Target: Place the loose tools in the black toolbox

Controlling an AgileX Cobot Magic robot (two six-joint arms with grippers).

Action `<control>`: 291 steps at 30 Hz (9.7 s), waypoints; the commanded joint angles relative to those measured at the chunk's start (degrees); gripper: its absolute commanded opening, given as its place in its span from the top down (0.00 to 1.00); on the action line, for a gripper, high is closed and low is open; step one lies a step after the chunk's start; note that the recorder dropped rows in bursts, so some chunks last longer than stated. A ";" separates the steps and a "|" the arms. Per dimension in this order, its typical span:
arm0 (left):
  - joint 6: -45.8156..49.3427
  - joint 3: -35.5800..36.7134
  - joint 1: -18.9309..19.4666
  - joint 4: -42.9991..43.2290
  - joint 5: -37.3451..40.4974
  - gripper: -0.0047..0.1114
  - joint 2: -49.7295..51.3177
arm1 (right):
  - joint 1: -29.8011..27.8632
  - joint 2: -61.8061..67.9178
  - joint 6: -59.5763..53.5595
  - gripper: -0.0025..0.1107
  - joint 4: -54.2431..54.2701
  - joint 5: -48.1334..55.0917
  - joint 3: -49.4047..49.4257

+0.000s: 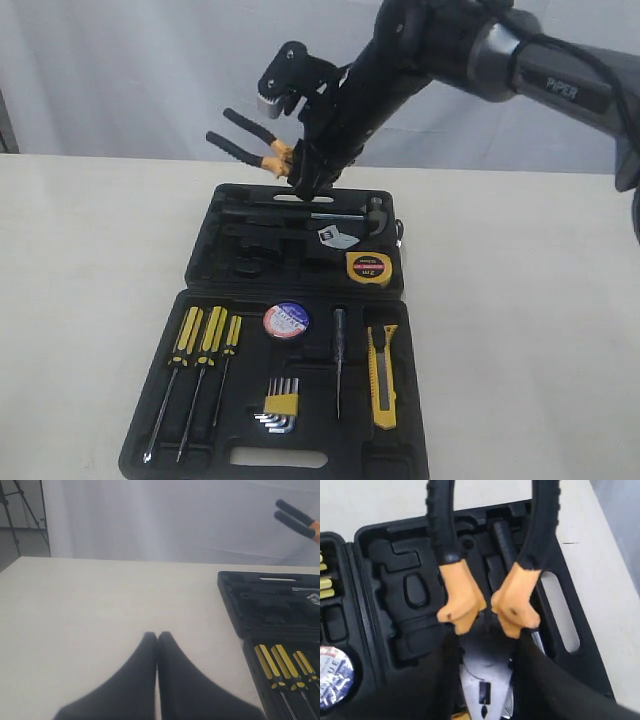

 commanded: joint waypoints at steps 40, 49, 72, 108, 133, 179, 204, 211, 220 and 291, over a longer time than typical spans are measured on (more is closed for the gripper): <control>0.07 0.12 -0.12 -0.14 0.03 0.96 -0.16 | 4.42 12.08 -13.75 0.98 -3.39 -3.18 -1.11; 0.07 0.12 -0.12 -0.14 0.03 0.96 -0.16 | 4.42 12.08 -9.05 0.98 -7.83 -1.39 -1.11; 0.07 0.12 -0.12 -0.14 0.03 0.96 -0.16 | 4.42 5.69 6.26 0.43 -8.23 0.02 -1.11; 0.07 0.12 -0.12 -0.14 0.03 0.96 -0.16 | 4.42 11.45 34.84 0.98 0.20 -10.75 -1.20; 0.07 0.12 -0.12 -0.14 0.03 0.96 -0.16 | 4.42 -20.69 37.37 0.98 -1.36 10.14 16.11; 0.07 0.12 -0.12 -0.14 0.03 0.96 -0.16 | 17.24 -71.71 40.38 0.98 -16.66 0.33 64.23; 0.07 0.12 -0.12 -0.14 0.03 0.96 -0.16 | 36.40 -72.09 41.47 0.98 -39.76 6.27 64.23; 0.07 0.12 -0.12 -0.14 0.03 0.96 -0.16 | 40.59 -72.09 41.47 0.98 -41.52 5.31 67.27; 0.07 0.12 -0.12 -0.14 0.03 0.96 -0.16 | 40.59 -73.48 41.47 0.98 -45.27 5.44 71.28; 0.07 0.12 -0.12 -0.14 0.03 0.96 -0.16 | 60.53 -48.07 65.36 0.98 -63.26 -11.16 69.51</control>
